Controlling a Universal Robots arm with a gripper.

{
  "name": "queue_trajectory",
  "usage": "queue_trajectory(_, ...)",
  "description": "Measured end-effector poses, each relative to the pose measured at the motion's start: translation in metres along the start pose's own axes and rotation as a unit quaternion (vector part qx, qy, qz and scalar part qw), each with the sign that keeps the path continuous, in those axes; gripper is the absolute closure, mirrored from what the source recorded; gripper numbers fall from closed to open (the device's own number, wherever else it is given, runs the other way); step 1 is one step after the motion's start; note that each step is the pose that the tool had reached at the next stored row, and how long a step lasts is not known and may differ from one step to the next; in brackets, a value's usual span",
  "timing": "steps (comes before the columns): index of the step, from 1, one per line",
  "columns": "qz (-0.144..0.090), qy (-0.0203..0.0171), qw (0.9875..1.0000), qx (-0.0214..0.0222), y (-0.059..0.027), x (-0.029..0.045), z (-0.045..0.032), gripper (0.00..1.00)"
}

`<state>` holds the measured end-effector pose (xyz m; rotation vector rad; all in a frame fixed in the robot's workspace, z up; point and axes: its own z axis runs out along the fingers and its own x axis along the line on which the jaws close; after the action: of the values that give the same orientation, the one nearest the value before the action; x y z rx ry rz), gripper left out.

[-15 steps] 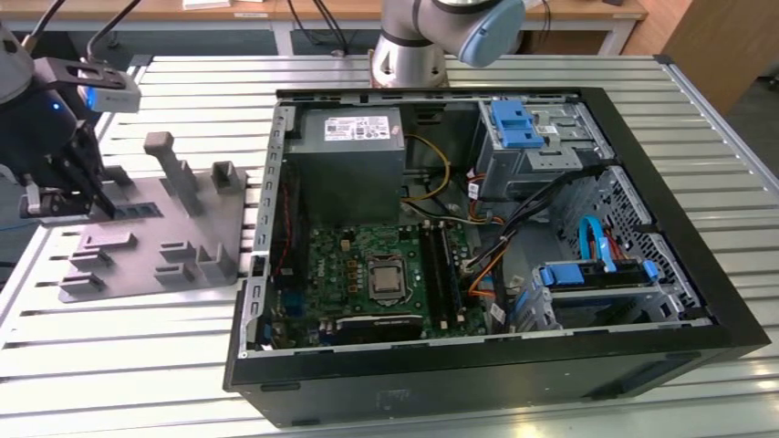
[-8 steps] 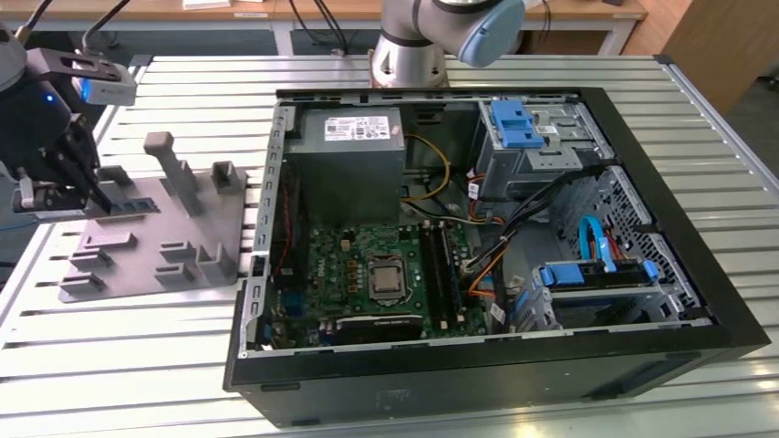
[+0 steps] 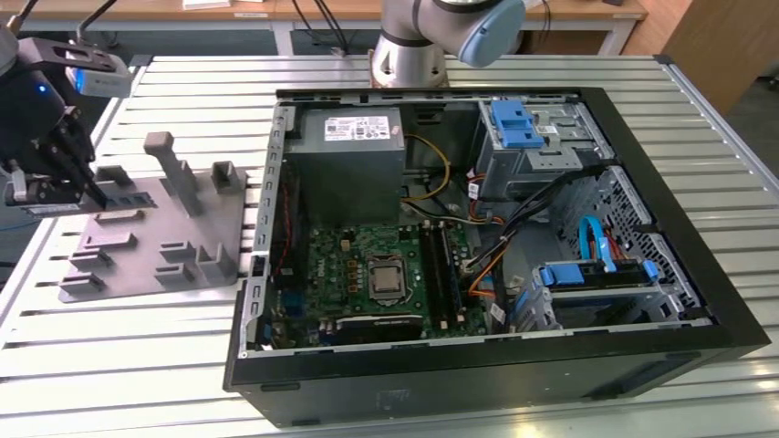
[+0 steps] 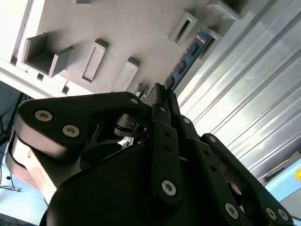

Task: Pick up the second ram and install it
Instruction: 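Pick up the second ram and move it above second insertion slot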

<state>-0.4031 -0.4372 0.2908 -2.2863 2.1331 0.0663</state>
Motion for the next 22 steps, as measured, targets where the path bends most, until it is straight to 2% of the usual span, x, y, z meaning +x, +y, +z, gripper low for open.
queue_trajectory(22, 0.0, -0.0016, 1.0, 0.0001, 0.0005, -0.001, -0.0257, 0.86)
